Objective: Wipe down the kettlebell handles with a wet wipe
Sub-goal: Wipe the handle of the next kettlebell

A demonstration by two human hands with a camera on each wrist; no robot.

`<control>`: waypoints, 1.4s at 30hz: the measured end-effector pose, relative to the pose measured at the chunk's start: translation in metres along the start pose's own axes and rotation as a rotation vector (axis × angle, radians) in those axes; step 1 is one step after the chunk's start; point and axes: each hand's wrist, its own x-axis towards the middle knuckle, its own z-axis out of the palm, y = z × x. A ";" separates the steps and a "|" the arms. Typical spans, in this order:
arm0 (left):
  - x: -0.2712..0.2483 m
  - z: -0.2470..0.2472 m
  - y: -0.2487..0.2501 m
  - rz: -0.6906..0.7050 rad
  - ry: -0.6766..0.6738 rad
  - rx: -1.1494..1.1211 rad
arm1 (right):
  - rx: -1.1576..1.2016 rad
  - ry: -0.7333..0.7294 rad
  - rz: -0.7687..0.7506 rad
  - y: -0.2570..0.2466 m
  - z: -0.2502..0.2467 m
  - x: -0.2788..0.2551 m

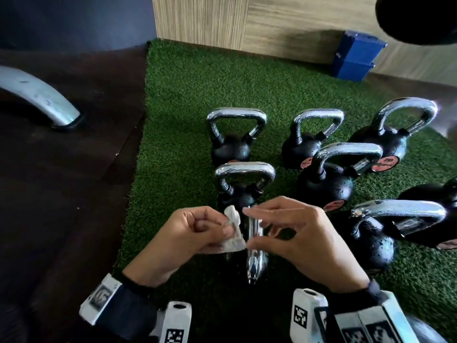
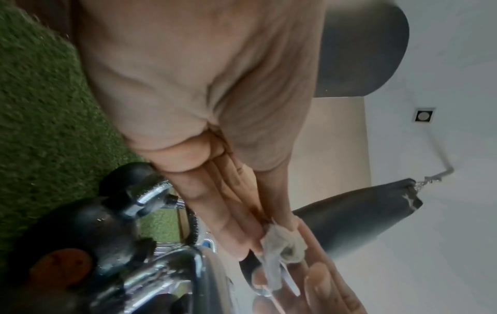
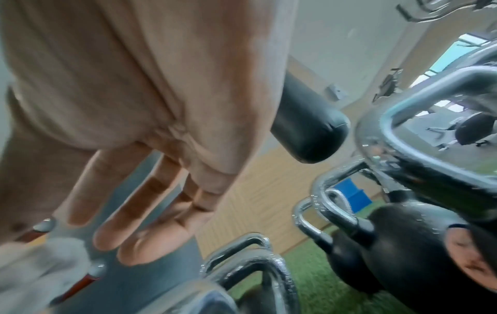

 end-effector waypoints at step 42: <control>0.042 0.013 -0.092 0.447 -0.203 1.114 | 0.189 0.428 0.387 0.110 0.046 0.014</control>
